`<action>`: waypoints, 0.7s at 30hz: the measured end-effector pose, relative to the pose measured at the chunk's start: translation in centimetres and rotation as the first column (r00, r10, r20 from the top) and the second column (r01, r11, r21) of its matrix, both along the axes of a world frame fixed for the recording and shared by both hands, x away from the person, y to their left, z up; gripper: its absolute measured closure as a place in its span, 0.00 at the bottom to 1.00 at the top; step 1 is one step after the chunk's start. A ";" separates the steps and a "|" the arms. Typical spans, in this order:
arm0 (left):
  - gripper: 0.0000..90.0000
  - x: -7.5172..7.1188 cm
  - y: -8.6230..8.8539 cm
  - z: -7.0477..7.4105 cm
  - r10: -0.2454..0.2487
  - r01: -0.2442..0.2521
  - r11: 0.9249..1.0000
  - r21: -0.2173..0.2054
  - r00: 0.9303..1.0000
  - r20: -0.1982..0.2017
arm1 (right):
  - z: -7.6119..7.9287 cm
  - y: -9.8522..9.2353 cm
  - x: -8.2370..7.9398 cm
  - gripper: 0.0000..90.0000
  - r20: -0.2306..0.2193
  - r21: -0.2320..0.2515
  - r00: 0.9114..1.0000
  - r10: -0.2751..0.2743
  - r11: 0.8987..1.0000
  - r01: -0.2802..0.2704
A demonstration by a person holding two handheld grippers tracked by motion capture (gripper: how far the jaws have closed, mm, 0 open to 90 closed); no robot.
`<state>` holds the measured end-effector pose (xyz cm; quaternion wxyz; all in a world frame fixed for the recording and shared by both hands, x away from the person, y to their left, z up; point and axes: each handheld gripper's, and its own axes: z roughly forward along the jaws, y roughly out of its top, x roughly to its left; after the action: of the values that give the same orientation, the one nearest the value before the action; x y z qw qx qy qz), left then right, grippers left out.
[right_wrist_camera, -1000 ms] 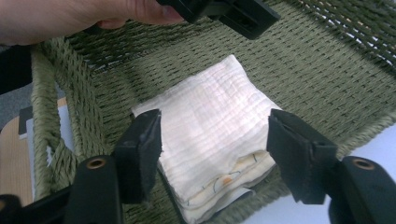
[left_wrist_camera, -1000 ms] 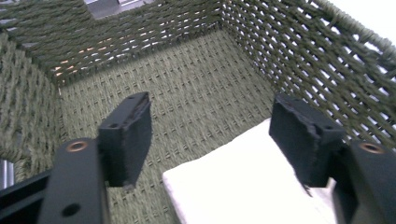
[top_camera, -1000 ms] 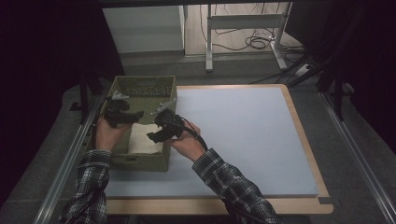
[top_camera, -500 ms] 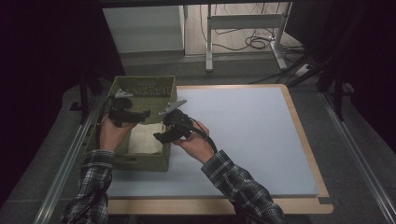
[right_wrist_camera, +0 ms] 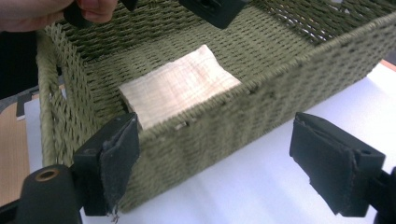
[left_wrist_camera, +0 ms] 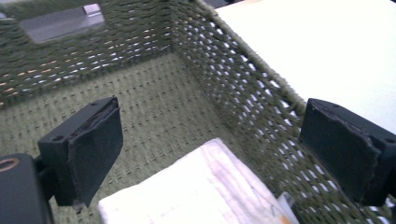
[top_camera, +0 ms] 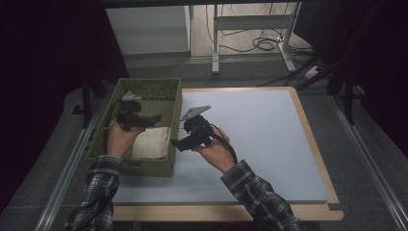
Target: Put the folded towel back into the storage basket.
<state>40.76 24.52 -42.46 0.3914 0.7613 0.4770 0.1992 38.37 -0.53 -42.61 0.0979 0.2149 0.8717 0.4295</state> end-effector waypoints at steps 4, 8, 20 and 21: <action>0.06 -0.2 -0.7 0.1 -0.017 0.017 1.000 -0.009 1.000 0.002 | -0.2 -1.2 -0.2 0.15 0.013 0.000 1.000 -0.011 1.000 0.011; 0.05 -0.2 -1.5 0.3 -0.035 0.035 0.999 -0.010 0.999 0.001 | -0.4 -2.3 -0.3 0.14 0.009 0.003 1.000 -0.012 1.000 0.012; 0.05 -0.7 -5.3 0.9 -0.097 0.097 0.995 0.023 0.995 -0.016 | -1.1 -6.3 -0.9 0.12 0.006 -0.005 0.999 -0.052 0.999 0.052; 0.05 -0.7 -5.8 1.0 -0.104 0.105 0.994 0.026 0.994 -0.016 | -1.1 -6.6 -1.0 0.12 0.001 -0.003 0.998 -0.058 0.998 0.058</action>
<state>40.07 18.77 -41.48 0.3876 0.7918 0.4366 0.1794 37.39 -7.13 -43.74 0.1109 0.2398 0.8658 0.4250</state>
